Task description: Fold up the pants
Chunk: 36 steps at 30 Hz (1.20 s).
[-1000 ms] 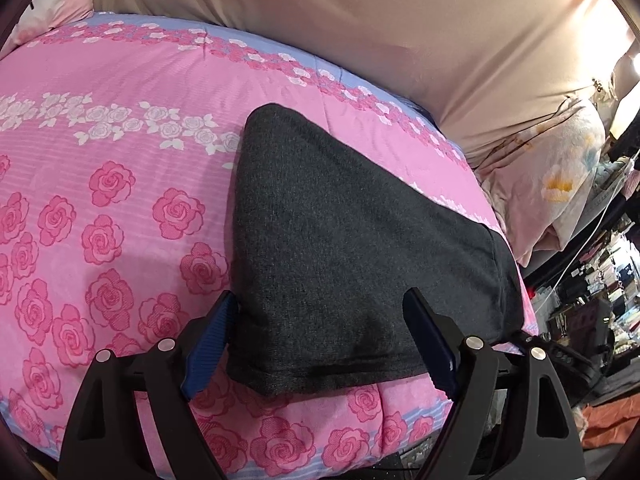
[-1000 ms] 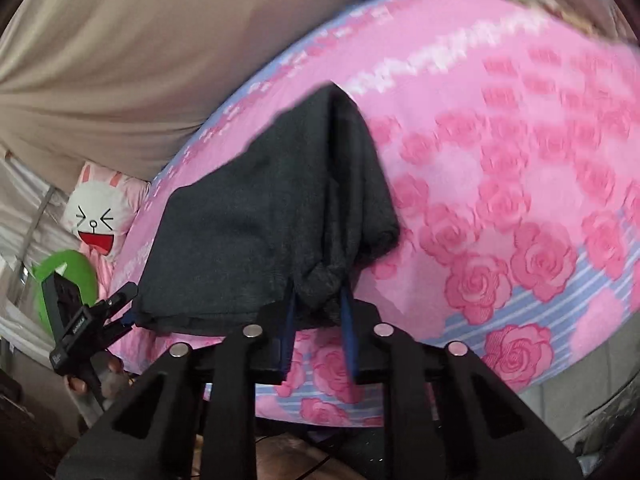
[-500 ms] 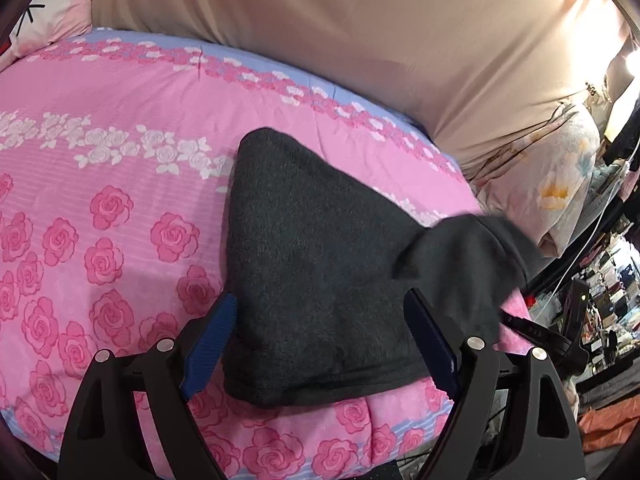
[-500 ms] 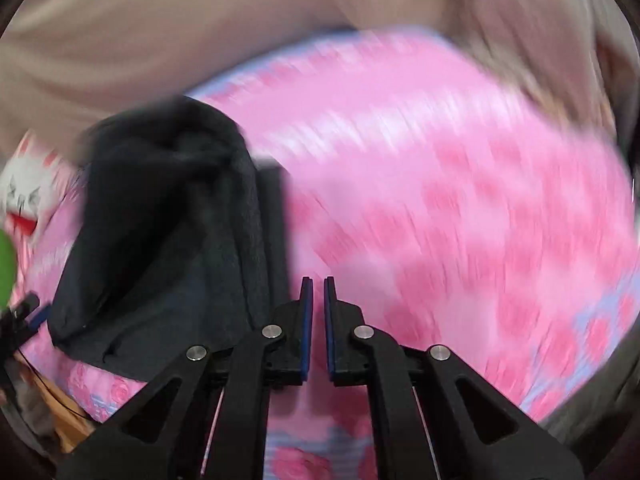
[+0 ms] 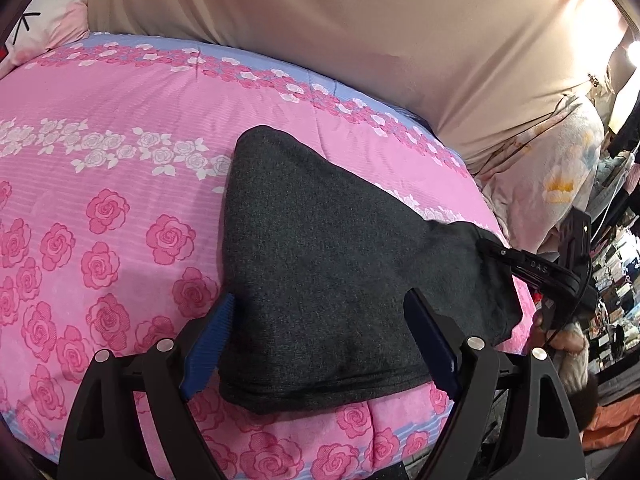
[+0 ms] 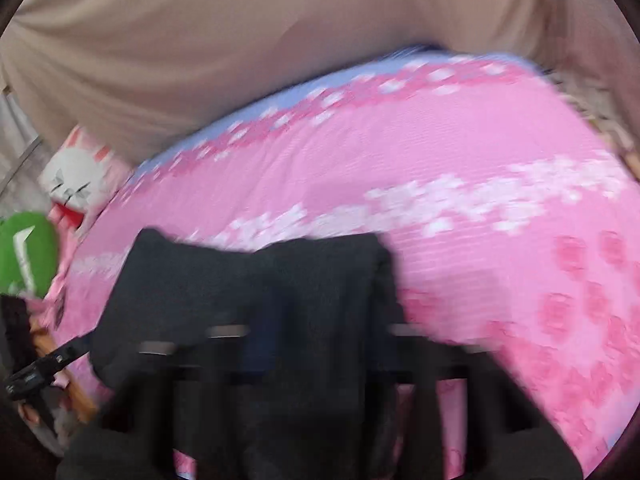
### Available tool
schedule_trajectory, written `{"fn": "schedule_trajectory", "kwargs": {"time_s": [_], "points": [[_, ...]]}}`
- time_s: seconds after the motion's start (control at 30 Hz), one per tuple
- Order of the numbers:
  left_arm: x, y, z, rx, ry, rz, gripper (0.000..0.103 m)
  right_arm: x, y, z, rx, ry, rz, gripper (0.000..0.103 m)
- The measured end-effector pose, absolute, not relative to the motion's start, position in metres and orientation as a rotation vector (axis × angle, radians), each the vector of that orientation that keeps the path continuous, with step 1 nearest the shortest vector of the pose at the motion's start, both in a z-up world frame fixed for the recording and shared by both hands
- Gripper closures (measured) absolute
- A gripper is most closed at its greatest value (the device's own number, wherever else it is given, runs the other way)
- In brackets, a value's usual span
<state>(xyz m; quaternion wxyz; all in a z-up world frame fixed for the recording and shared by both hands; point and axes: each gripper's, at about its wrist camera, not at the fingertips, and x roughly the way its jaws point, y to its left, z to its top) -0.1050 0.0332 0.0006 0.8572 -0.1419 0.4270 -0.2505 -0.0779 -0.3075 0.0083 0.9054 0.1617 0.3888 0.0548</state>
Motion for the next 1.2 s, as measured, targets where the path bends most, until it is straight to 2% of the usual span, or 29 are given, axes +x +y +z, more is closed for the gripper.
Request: {"fn": "schedule_trajectory", "kwargs": {"time_s": [0.13, 0.2, 0.23, 0.3, 0.37, 0.43, 0.47, 0.5, 0.7, 0.73, 0.77, 0.8, 0.87, 0.97, 1.03, 1.07, 1.13, 1.17, 1.2], "points": [[-0.104, 0.037, 0.006, -0.301, 0.876, -0.530, 0.021, -0.112, -0.274, 0.083, 0.201, 0.588, 0.157, 0.093], [-0.101, 0.037, 0.006, -0.311, 0.871, -0.534, 0.021, -0.110, -0.279, 0.094, 0.177, 0.554, 0.140, 0.093], [-0.098, 0.036, 0.006, -0.315, 0.871, -0.534, 0.021, -0.100, -0.286, 0.083, 0.160, 0.588, 0.087, 0.092], [-0.093, 0.034, 0.002, -0.321, 0.880, -0.525, 0.021, -0.072, -0.305, 0.039, 0.140, 0.720, -0.014, 0.084], [-0.089, 0.033, -0.005, -0.331, 0.905, -0.510, 0.021, -0.062, -0.327, -0.007, 0.244, 0.855, -0.069, 0.082], [-0.088, 0.034, -0.011, -0.347, 0.932, -0.513, 0.021, -0.084, -0.346, -0.014, 0.420, 0.804, -0.043, 0.069], [-0.087, 0.034, -0.013, -0.351, 0.942, -0.513, 0.021, -0.093, -0.350, -0.012, 0.459, 0.790, -0.038, 0.050], [-0.086, 0.034, -0.015, -0.349, 0.949, -0.509, 0.021, -0.104, -0.355, -0.011, 0.497, 0.769, -0.035, 0.039], [-0.073, 0.029, -0.029, -0.425, 0.976, -0.571, 0.014, -0.116, -0.357, -0.038, 0.617, 0.867, 0.051, 0.023], [-0.070, 0.029, -0.030, -0.435, 0.965, -0.588, 0.017, -0.117, -0.351, -0.038, 0.581, 0.827, 0.050, 0.024], [-0.068, 0.029, -0.030, -0.442, 0.954, -0.613, 0.055, -0.111, -0.345, -0.040, 0.576, 0.841, 0.081, 0.054], [-0.063, 0.029, -0.033, -0.426, 0.962, -0.620, 0.092, -0.111, -0.338, -0.037, 0.574, 0.840, 0.068, 0.065], [-0.056, 0.037, -0.032, -0.470, 0.962, -0.648, 0.093, -0.111, -0.321, -0.016, 0.514, 0.799, 0.068, 0.076], [-0.066, 0.055, -0.001, -0.433, 0.878, -0.627, 0.095, -0.125, -0.298, 0.018, 0.511, 0.725, 0.168, 0.077], [-0.077, 0.072, 0.018, -0.383, 0.829, -0.572, 0.095, -0.135, -0.280, 0.017, 0.503, 0.733, 0.192, 0.077], [-0.080, 0.080, 0.022, -0.360, 0.833, -0.546, 0.094, -0.137, -0.276, 0.009, 0.499, 0.755, 0.190, 0.075], [-0.083, 0.087, 0.013, -0.331, 0.886, -0.508, 0.084, -0.139, -0.270, -0.021, 0.472, 0.841, 0.119, 0.065], [-0.083, 0.088, 0.002, -0.317, 0.923, -0.489, 0.081, -0.137, -0.269, -0.033, 0.456, 0.868, 0.073, 0.054], [-0.084, 0.086, -0.010, -0.300, 0.958, -0.462, 0.071, -0.142, -0.273, -0.038, 0.479, 0.828, 0.073, 0.051]]}}
